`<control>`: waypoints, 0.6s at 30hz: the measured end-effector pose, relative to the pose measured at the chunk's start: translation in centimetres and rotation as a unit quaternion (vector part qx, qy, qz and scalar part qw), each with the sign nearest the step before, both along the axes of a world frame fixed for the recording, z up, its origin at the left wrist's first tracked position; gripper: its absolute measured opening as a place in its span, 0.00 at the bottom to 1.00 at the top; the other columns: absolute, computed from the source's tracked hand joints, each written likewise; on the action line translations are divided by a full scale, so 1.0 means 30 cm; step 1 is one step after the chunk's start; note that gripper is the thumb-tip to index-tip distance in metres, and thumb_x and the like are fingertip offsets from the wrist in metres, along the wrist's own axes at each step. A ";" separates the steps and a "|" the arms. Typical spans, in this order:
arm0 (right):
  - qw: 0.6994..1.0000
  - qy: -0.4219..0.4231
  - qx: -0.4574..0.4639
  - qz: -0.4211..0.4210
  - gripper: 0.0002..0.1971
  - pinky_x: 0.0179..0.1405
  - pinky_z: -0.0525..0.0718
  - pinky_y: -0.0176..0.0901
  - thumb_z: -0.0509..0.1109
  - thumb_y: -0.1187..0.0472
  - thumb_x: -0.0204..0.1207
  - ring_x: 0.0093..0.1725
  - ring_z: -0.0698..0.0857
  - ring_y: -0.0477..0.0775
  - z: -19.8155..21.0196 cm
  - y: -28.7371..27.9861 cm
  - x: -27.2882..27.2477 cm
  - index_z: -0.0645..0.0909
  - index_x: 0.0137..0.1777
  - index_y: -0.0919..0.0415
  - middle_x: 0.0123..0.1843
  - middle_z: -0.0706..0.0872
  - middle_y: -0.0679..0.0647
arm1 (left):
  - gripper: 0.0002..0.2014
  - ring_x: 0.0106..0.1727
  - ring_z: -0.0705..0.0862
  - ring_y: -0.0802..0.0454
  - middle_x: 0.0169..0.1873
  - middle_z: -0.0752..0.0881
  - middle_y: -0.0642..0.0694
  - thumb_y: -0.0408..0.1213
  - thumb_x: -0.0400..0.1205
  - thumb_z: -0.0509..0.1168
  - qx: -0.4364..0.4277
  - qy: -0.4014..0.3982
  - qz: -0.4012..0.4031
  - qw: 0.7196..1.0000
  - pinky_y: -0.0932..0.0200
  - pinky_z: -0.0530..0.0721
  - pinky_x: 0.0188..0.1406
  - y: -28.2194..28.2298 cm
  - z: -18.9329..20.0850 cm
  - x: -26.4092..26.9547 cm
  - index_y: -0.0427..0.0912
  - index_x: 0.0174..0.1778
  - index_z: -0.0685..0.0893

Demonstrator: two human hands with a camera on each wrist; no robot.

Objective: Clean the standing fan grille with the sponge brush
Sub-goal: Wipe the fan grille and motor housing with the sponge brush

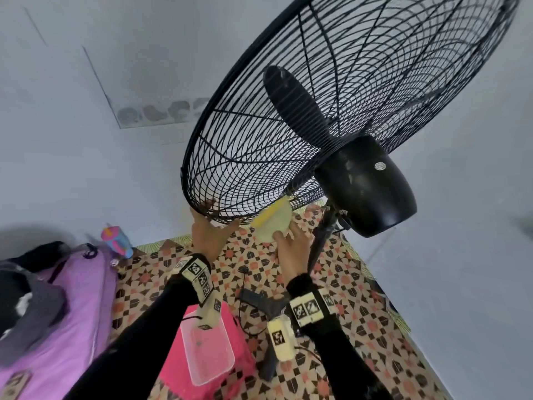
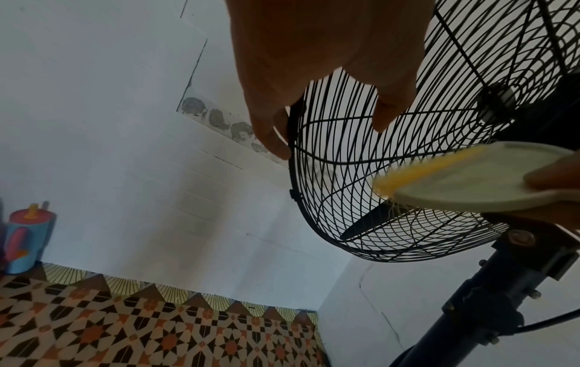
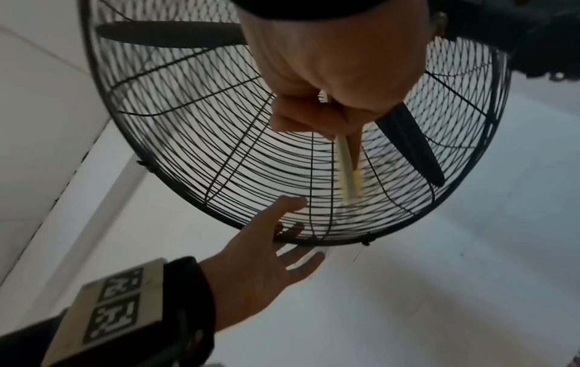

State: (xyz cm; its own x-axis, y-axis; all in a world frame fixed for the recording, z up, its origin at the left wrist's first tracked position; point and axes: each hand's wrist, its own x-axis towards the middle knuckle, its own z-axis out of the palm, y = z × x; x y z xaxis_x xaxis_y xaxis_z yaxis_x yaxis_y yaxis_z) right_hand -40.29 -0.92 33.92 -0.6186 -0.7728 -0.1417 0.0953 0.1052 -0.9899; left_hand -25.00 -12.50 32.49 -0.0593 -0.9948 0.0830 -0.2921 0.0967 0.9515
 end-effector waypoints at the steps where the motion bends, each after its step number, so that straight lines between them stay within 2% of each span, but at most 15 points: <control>1: 1.000 0.002 -0.006 0.000 0.18 0.20 0.79 0.35 0.67 0.68 0.84 0.23 0.80 0.44 0.005 0.015 -0.009 0.80 0.69 0.48 0.58 0.90 0.55 | 0.46 0.64 0.82 0.49 0.65 0.83 0.50 0.42 0.73 0.84 0.000 -0.001 0.005 1.000 0.55 0.81 0.66 0.004 0.001 -0.009 0.43 0.81 0.64; 3: 0.999 -0.016 0.008 -0.046 0.21 0.21 0.79 0.35 0.66 0.69 0.84 0.22 0.79 0.42 0.004 -0.004 -0.058 0.77 0.72 0.49 0.52 0.90 0.56 | 0.44 0.61 0.81 0.50 0.62 0.81 0.51 0.41 0.75 0.84 0.005 -0.002 0.008 1.000 0.56 0.79 0.65 0.015 0.004 -0.023 0.41 0.81 0.64; 4: 0.996 -0.034 0.027 -0.077 0.25 0.20 0.79 0.34 0.66 0.69 0.84 0.21 0.79 0.41 0.004 -0.028 -0.087 0.74 0.79 0.50 0.50 0.90 0.58 | 0.44 0.61 0.80 0.50 0.62 0.81 0.51 0.41 0.75 0.83 0.008 -0.003 0.009 1.000 0.57 0.78 0.65 0.019 0.008 -0.024 0.41 0.81 0.64; 6: 0.992 -0.059 0.053 -0.097 0.30 0.19 0.78 0.33 0.66 0.69 0.85 0.20 0.80 0.41 0.022 -0.069 -0.108 0.67 0.86 0.54 0.52 0.90 0.64 | 0.45 0.64 0.80 0.50 0.66 0.82 0.47 0.42 0.74 0.84 0.011 -0.003 0.010 1.000 0.57 0.76 0.67 0.020 0.007 -0.023 0.40 0.81 0.64; 9: 0.999 -0.020 0.042 -0.027 0.28 0.18 0.78 0.33 0.66 0.69 0.84 0.21 0.82 0.42 0.047 -0.054 -0.053 0.71 0.83 0.56 0.58 0.89 0.62 | 0.45 0.67 0.81 0.48 0.70 0.84 0.43 0.42 0.74 0.84 0.012 -0.007 0.015 1.000 0.56 0.77 0.68 0.015 0.001 -0.015 0.40 0.81 0.64; 12: 1.000 0.009 0.020 0.023 0.24 0.18 0.78 0.35 0.67 0.68 0.83 0.21 0.80 0.45 0.033 0.037 -0.036 0.77 0.77 0.50 0.54 0.89 0.56 | 0.45 0.65 0.83 0.46 0.69 0.85 0.43 0.42 0.74 0.84 0.007 -0.015 0.024 1.000 0.57 0.78 0.65 0.018 0.000 -0.022 0.40 0.81 0.64; 16: 0.996 -0.001 0.034 -0.084 0.24 0.23 0.82 0.38 0.67 0.68 0.83 0.23 0.84 0.44 0.028 0.013 -0.131 0.75 0.79 0.53 0.52 0.90 0.59 | 0.47 0.64 0.83 0.44 0.67 0.85 0.42 0.44 0.74 0.84 0.007 -0.022 0.034 0.999 0.55 0.80 0.63 0.024 -0.005 -0.033 0.39 0.81 0.62; 18: 0.995 0.004 0.035 -0.098 0.25 0.23 0.83 0.36 0.66 0.68 0.84 0.25 0.86 0.43 0.063 -0.042 -0.148 0.73 0.81 0.56 0.53 0.90 0.61 | 0.48 0.62 0.83 0.43 0.66 0.85 0.41 0.44 0.74 0.83 0.009 -0.025 0.037 0.999 0.54 0.80 0.62 0.022 -0.007 -0.037 0.39 0.83 0.59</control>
